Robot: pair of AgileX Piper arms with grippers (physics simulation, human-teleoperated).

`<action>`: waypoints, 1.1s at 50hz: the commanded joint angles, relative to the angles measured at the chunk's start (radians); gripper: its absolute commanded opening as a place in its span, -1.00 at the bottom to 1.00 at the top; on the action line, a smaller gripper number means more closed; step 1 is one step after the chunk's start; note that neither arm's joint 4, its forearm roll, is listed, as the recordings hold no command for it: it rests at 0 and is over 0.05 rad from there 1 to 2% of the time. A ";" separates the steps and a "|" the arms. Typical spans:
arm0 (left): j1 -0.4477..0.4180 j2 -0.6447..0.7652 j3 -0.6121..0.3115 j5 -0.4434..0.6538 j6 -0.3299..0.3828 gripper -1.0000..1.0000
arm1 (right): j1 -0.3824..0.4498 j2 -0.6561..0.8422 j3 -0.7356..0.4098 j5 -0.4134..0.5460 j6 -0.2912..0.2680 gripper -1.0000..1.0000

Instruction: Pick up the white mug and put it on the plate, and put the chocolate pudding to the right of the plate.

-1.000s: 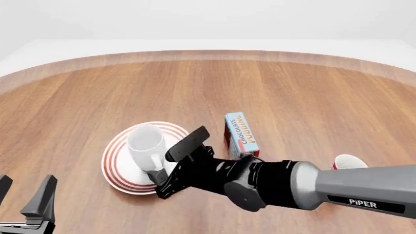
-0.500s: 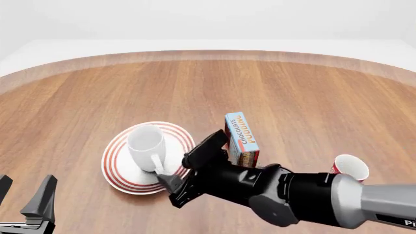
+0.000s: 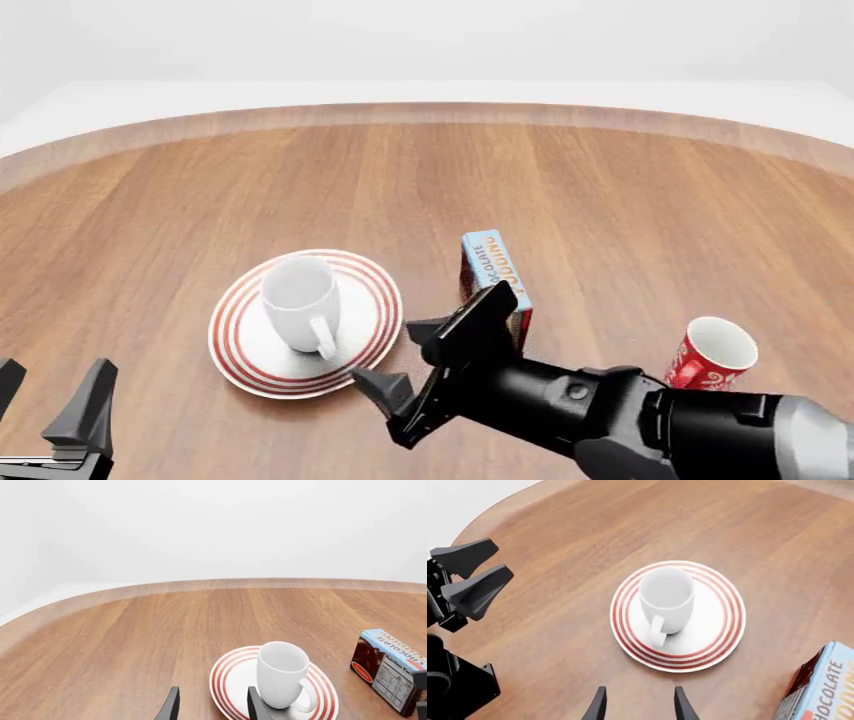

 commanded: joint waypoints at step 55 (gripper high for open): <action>0.000 0.000 0.000 0.000 0.000 1.00 | -0.082 -0.393 0.414 -0.129 0.033 1.00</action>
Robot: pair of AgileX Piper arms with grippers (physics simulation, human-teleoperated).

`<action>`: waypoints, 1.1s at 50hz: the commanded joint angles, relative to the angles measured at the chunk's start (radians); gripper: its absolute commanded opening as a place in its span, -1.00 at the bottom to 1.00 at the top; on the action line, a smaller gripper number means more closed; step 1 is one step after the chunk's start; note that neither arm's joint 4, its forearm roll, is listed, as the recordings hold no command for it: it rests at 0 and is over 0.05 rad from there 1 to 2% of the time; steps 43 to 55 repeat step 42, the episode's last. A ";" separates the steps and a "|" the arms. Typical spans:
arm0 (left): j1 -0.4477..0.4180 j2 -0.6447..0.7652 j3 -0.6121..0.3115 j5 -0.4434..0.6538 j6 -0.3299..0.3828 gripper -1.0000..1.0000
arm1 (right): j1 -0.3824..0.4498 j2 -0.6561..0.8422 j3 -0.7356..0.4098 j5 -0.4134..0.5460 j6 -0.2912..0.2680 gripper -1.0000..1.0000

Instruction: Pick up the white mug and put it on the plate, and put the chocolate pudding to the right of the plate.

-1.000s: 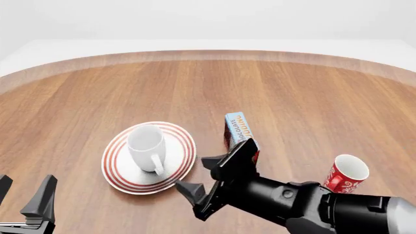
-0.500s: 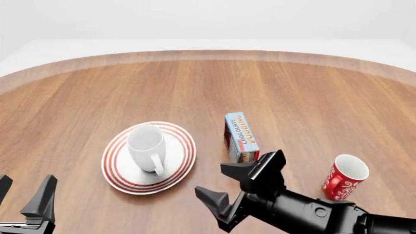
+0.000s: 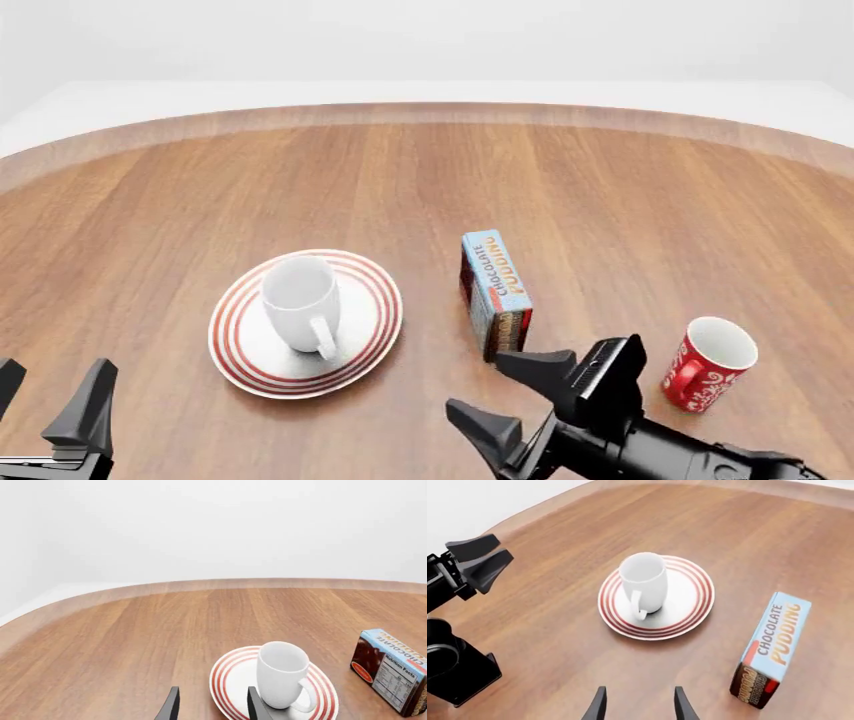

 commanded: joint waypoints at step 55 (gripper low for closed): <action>0.000 0.000 0.000 0.000 0.000 1.00 | -0.125 -0.587 0.258 0.287 0.030 1.00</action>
